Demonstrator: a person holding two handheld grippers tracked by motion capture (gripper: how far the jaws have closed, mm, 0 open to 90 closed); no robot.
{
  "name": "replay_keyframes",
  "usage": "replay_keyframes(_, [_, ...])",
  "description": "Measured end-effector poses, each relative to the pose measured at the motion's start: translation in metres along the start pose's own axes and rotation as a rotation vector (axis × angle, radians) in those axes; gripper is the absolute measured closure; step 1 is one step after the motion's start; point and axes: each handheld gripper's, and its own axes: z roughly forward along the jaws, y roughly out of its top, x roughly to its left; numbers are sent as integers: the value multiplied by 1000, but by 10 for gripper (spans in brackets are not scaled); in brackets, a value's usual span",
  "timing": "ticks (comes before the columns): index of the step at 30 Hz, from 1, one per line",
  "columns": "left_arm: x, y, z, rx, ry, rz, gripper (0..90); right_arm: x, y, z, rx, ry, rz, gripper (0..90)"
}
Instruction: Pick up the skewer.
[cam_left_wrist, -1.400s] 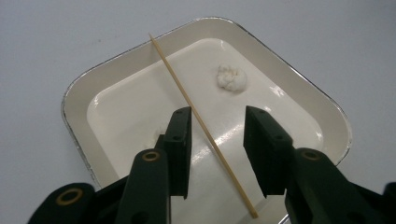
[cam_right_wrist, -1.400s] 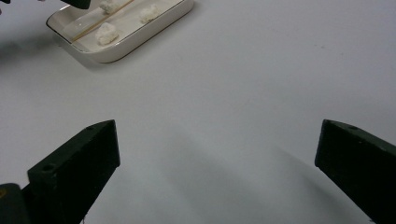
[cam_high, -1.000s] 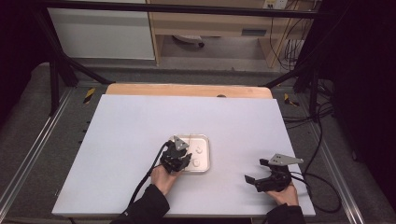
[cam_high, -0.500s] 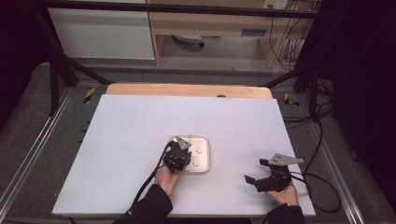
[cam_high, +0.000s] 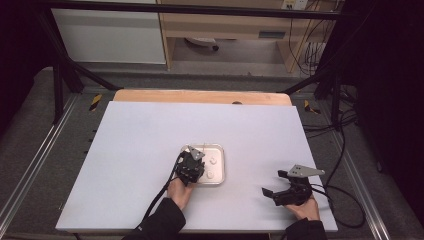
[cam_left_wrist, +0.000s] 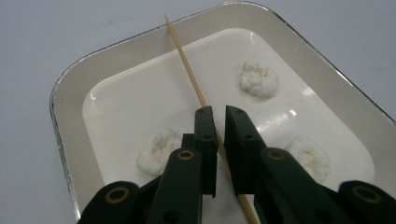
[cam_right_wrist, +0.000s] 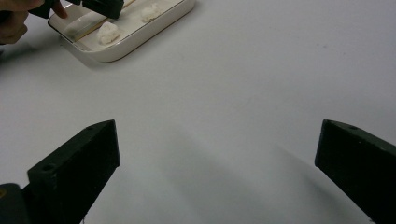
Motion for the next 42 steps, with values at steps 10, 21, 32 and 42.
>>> replay_keyframes(10, [0, 0, 1, -8, 12, -25, 840, 0, 0, 0, 1, 2, 2, 5])
replay_keyframes(21, [1, -1, 0, -16, 20, -32, 852, 0, 0, 0, 3, 1, -3, 5])
replay_keyframes(32, [2, -2, -1, -24, 0, -18, 880, 0, 0, 0, 2, 2, -3, 5])
replay_keyframes(42, [7, -3, -8, -48, -30, 6, 883, 0, 0, 0, 0, 4, -3, 5])
